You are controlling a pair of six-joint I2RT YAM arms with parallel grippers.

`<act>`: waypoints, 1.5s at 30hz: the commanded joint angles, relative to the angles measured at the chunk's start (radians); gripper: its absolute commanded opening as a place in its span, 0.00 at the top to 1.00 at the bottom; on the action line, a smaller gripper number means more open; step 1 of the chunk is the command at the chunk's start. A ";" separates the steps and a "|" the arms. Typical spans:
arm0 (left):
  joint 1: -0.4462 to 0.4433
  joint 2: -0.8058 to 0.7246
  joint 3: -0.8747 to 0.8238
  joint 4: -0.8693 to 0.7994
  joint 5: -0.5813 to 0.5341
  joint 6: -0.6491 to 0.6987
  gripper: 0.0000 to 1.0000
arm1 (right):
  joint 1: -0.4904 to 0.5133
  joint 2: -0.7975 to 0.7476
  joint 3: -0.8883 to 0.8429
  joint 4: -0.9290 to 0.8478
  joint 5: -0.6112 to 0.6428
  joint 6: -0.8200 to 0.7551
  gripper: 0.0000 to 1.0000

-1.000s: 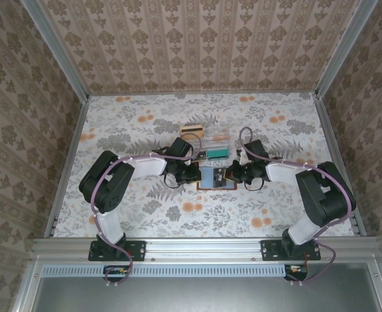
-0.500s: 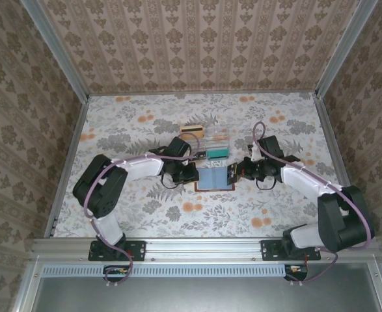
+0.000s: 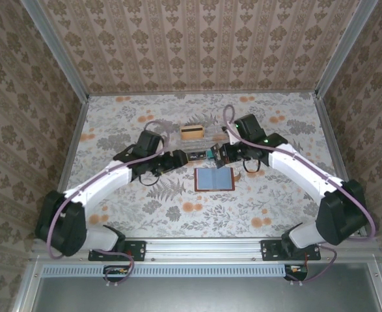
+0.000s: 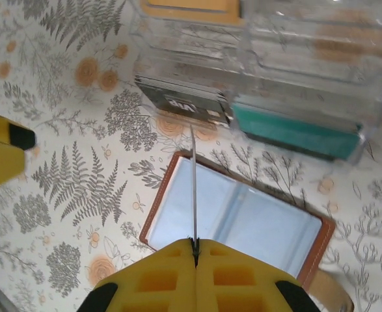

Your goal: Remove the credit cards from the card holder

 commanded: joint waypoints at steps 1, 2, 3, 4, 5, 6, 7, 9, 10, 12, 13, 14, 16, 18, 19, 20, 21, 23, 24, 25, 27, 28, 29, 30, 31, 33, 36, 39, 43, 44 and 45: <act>0.047 -0.099 -0.031 -0.077 -0.043 0.009 0.10 | 0.040 0.059 0.099 -0.061 0.076 -0.204 1.00; 0.063 -0.124 -0.038 -0.093 -0.042 0.013 0.09 | 0.050 0.071 0.123 -0.057 0.088 -0.240 1.00; 0.077 -0.152 -0.044 -0.114 -0.047 0.016 0.05 | 0.063 0.085 0.149 -0.047 0.103 -0.288 1.00; 0.109 -0.182 -0.053 -0.129 -0.050 0.018 0.04 | 0.072 0.096 0.167 -0.031 0.109 -0.341 1.00; 0.125 -0.210 -0.061 -0.140 -0.054 0.019 0.04 | 0.078 0.103 0.177 -0.013 0.115 -0.386 1.00; 0.142 -0.239 -0.073 -0.145 -0.055 0.019 0.04 | 0.084 0.113 0.189 0.017 0.122 -0.436 1.00; 0.159 -0.266 -0.085 -0.155 -0.055 0.018 0.00 | 0.090 0.126 0.203 0.034 0.133 -0.483 1.00; 0.184 -0.314 -0.101 -0.169 -0.051 0.022 0.00 | 0.097 0.155 0.245 0.029 0.140 -0.558 1.00; 0.196 -0.336 -0.108 -0.178 -0.050 0.026 0.00 | 0.102 0.179 0.279 0.014 0.143 -0.598 1.00; 0.215 -0.365 -0.116 -0.197 -0.046 0.031 0.00 | 0.109 0.220 0.340 -0.040 0.133 -0.673 1.00; 0.225 -0.380 -0.118 -0.208 -0.043 0.036 0.00 | 0.113 0.240 0.365 -0.061 0.131 -0.716 1.00; 0.232 -0.390 -0.120 -0.216 -0.041 0.040 0.00 | 0.119 0.256 0.377 -0.076 0.133 -0.753 1.00; 0.246 -0.414 -0.124 -0.238 -0.041 0.045 0.00 | 0.132 0.281 0.401 -0.110 0.157 -0.824 1.00; 0.256 -0.435 -0.131 -0.254 -0.040 0.046 0.00 | 0.146 0.300 0.411 -0.130 0.188 -0.887 1.00; 0.261 -0.445 -0.135 -0.263 -0.043 0.045 0.00 | 0.154 0.302 0.402 -0.126 0.199 -0.912 1.00; 0.263 -0.456 -0.139 -0.268 -0.044 0.043 0.00 | 0.159 0.303 0.389 -0.119 0.207 -0.938 1.00; 0.267 -0.468 -0.143 -0.275 -0.047 0.042 0.00 | 0.166 0.303 0.374 -0.110 0.218 -0.968 1.00; 0.274 -0.490 -0.149 -0.288 -0.053 0.043 0.00 | 0.177 0.300 0.336 -0.080 0.236 -1.016 1.00; 0.279 -0.500 -0.155 -0.292 -0.054 0.042 0.00 | 0.182 0.300 0.321 -0.064 0.244 -1.037 1.00; 0.284 -0.508 -0.159 -0.294 -0.053 0.040 0.00 | 0.188 0.305 0.307 -0.051 0.253 -1.053 1.00; 0.291 -0.521 -0.164 -0.300 -0.051 0.039 0.00 | 0.200 0.318 0.294 -0.034 0.277 -1.084 1.00; 0.295 -0.525 -0.168 -0.303 -0.052 0.038 0.00 | 0.204 0.328 0.291 -0.035 0.286 -1.102 1.00; 0.296 -0.528 -0.170 -0.303 -0.051 0.038 0.00 | 0.210 0.337 0.289 -0.031 0.294 -1.111 1.00; 0.298 -0.529 -0.170 -0.304 -0.049 0.038 0.00 | 0.213 0.348 0.290 -0.031 0.298 -1.120 1.00; 0.301 -0.529 -0.172 -0.306 -0.048 0.038 0.00 | 0.217 0.357 0.289 -0.029 0.303 -1.128 1.00; 0.305 -0.529 -0.172 -0.308 -0.044 0.040 0.00 | 0.223 0.374 0.286 -0.014 0.314 -1.140 1.00; 0.309 -0.530 -0.177 -0.309 -0.041 0.041 0.00 | 0.228 0.401 0.294 -0.013 0.318 -1.146 1.00; 0.315 -0.530 -0.179 -0.311 -0.037 0.041 0.00 | 0.229 0.434 0.314 -0.011 0.317 -1.140 1.00; 0.322 -0.534 -0.179 -0.320 -0.034 0.043 0.00 | 0.230 0.463 0.316 0.027 0.327 -1.138 1.00; 0.323 -0.536 -0.180 -0.322 -0.034 0.044 0.00 | 0.230 0.467 0.315 0.031 0.326 -1.140 1.00; 0.325 -0.539 -0.181 -0.324 -0.034 0.045 0.00 | 0.230 0.473 0.316 0.039 0.330 -1.143 1.00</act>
